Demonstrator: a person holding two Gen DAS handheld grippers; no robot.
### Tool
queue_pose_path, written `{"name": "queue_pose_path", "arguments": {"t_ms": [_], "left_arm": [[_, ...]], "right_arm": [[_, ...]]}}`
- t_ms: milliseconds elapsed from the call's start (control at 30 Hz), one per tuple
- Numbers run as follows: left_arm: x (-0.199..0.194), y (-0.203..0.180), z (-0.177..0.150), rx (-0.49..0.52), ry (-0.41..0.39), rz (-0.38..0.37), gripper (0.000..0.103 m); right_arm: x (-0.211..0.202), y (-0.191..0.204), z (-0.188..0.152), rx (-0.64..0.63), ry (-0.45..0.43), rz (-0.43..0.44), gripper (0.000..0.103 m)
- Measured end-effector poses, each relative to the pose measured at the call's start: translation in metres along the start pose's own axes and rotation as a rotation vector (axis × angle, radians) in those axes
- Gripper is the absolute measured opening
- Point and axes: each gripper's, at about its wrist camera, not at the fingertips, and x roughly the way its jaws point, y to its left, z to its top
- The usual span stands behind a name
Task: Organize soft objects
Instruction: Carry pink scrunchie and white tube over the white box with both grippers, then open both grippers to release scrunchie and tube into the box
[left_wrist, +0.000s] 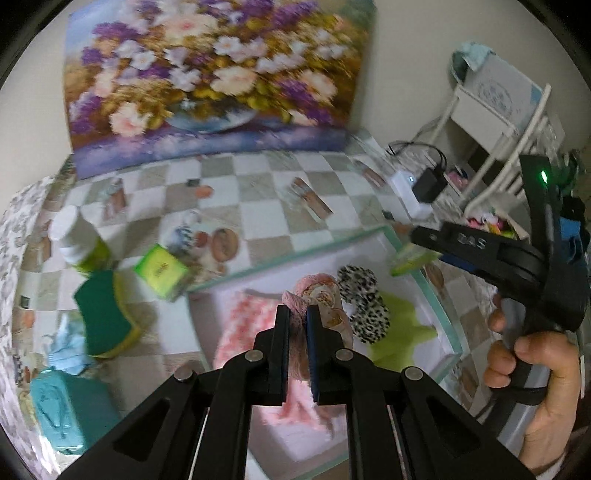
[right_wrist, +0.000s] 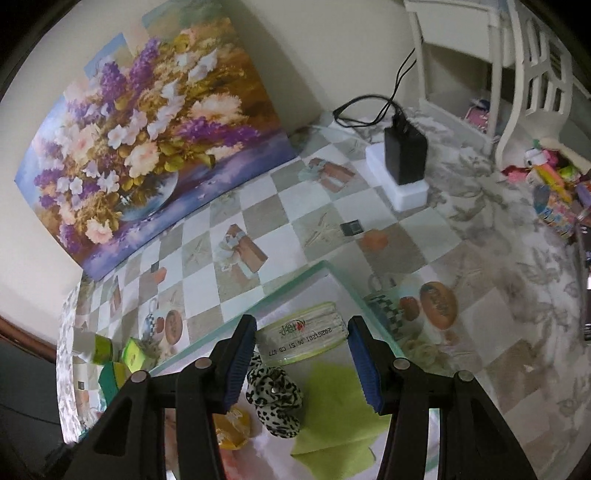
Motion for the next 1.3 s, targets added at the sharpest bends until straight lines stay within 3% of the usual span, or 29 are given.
{"name": "queue_pose_path", "arguments": {"t_ms": [433,1133,1300], "left_arm": [[0.035,-0.021,-0.007,0.016,-0.007,-0.027,0.009],[0.061,-0.02,-0.019,0.008,0.13,0.014,0.009],[0.061,-0.019,-0.019,0.004,0.145,0.021,0.009]], "right_arm": [[0.019,-0.004,-0.006,-0.004,-0.032,-0.002,0.054],[0.029,-0.018,-0.034,-0.003,0.154,-0.067,0.054],[0.03,-0.018,-0.043,-0.039,0.186,-0.118,0.054]]}}
